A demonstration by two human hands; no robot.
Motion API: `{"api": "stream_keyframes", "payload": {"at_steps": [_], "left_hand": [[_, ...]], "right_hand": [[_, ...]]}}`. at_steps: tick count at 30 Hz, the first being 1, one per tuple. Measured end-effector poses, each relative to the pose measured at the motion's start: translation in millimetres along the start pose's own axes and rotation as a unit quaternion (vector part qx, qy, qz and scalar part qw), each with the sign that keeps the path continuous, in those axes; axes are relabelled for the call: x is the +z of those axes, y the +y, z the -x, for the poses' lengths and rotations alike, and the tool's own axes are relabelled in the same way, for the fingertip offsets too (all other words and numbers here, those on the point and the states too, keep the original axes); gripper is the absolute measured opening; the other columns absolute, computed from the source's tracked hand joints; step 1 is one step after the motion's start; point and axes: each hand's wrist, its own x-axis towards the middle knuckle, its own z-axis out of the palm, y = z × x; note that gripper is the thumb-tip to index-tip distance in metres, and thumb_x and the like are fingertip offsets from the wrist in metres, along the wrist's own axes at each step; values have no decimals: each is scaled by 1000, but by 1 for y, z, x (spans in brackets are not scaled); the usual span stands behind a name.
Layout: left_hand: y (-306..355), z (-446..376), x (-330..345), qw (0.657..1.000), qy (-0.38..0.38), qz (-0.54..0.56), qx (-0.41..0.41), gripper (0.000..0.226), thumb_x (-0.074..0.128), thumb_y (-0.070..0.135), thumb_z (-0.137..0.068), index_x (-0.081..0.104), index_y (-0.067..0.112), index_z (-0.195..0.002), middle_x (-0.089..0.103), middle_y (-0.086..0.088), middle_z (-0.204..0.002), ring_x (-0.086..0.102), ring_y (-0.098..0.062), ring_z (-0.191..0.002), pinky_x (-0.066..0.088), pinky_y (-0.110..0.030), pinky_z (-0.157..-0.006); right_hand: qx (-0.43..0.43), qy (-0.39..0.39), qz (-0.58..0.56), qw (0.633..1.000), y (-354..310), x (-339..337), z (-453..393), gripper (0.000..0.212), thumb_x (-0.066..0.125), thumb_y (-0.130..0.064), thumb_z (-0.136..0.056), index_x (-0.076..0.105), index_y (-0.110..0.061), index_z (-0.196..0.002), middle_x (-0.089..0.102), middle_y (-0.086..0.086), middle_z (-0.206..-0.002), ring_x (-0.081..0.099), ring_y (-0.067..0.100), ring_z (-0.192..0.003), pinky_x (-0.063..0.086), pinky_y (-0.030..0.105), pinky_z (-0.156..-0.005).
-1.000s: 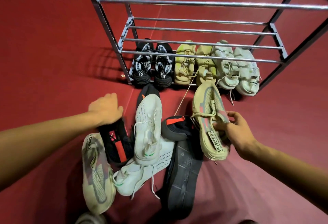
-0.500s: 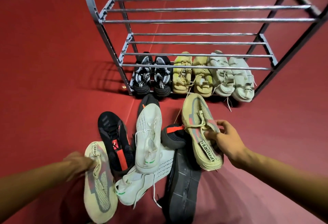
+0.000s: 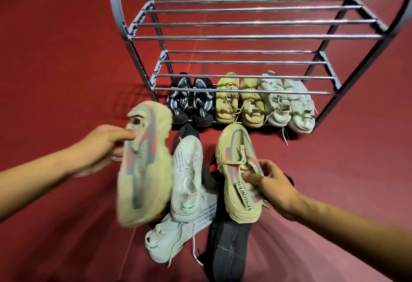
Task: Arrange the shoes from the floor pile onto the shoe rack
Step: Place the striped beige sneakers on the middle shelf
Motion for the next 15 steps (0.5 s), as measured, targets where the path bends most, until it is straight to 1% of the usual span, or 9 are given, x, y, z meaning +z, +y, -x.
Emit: {"api": "stream_keyframes", "payload": {"at_steps": [1, 3, 5, 7, 8, 9, 11, 12, 15], "left_hand": [[2, -2, 22, 1000, -20, 16, 0, 41, 62, 16, -89, 63, 6, -50, 30, 1, -42, 19, -10, -40, 18, -19, -39], [0, -11, 67, 998, -53, 37, -9, 31, 57, 8, -95, 63, -3, -67, 33, -2, -47, 22, -9, -37, 20, -17, -39], [-14, -26, 103, 998, -52, 24, -26, 18, 64, 11, -94, 63, -6, -86, 38, -9, -59, 28, -10, -37, 23, -18, -40], [-27, -41, 134, 998, -44, -32, -43, 20, 67, 18, -93, 66, 0, -85, 45, -10, -54, 34, -12, -37, 27, -20, -41], [-31, -47, 147, 996, -39, -58, -47, 23, 68, 22, -92, 65, 3, -81, 48, -6, -47, 37, -13, -37, 29, -21, -43], [-36, -53, 158, 996, -31, -70, -50, 26, 68, 26, -92, 63, 5, -76, 48, 0, -43, 40, -13, -38, 31, -22, -44], [-41, -63, 176, 996, -12, -68, -61, 33, 66, 32, -93, 59, 9, -71, 51, 2, -42, 43, -14, -38, 34, -22, -47], [-42, -65, 183, 995, -2, -73, -61, 35, 64, 36, -95, 59, 10, -71, 54, 2, -44, 45, -14, -38, 36, -22, -48], [-43, -66, 200, 990, 25, -130, -43, 42, 57, 43, -99, 55, 12, -71, 61, -1, -52, 51, -15, -41, 43, -21, -48]], "right_hand": [[9, -12, -11, 1000, 4, 8, 0, 40, 76, -10, -89, 53, -7, -121, 72, 16, -109, 72, 22, -85, 60, 37, -75], [21, -53, -9, 998, 8, 23, 2, 44, 76, -15, -90, 50, -5, -125, 70, 11, -107, 70, 19, -89, 60, 35, -78], [30, -100, 59, 993, 3, 31, 4, 45, 74, -23, -93, 48, -12, -128, 64, 5, -111, 65, 15, -97, 59, 34, -84], [26, -186, 69, 980, -2, 27, 3, 45, 71, -29, -95, 52, -18, -134, 63, 8, -128, 64, 18, -115, 55, 40, -98], [27, -220, 44, 974, -5, 23, 4, 38, 64, -27, -99, 57, -15, -133, 67, 10, -129, 65, 22, -115, 55, 38, -98], [41, -235, 7, 971, -6, 15, 5, 28, 56, -22, -103, 62, -11, -128, 72, 9, -120, 69, 23, -109, 54, 33, -93], [69, -202, -60, 975, -9, 1, 1, 27, 44, -15, -106, 68, -5, -111, 76, 8, -101, 72, 17, -91, 54, 26, -83], [73, -174, -76, 979, -10, -5, -1, 35, 41, -21, -107, 71, -3, -108, 77, 10, -100, 73, 17, -89, 54, 27, -83], [150, -158, -174, 960, -5, -22, -12, 79, 32, -65, -98, 70, -1, -124, 68, 24, -125, 65, 37, -116, 42, 47, -110]]}}
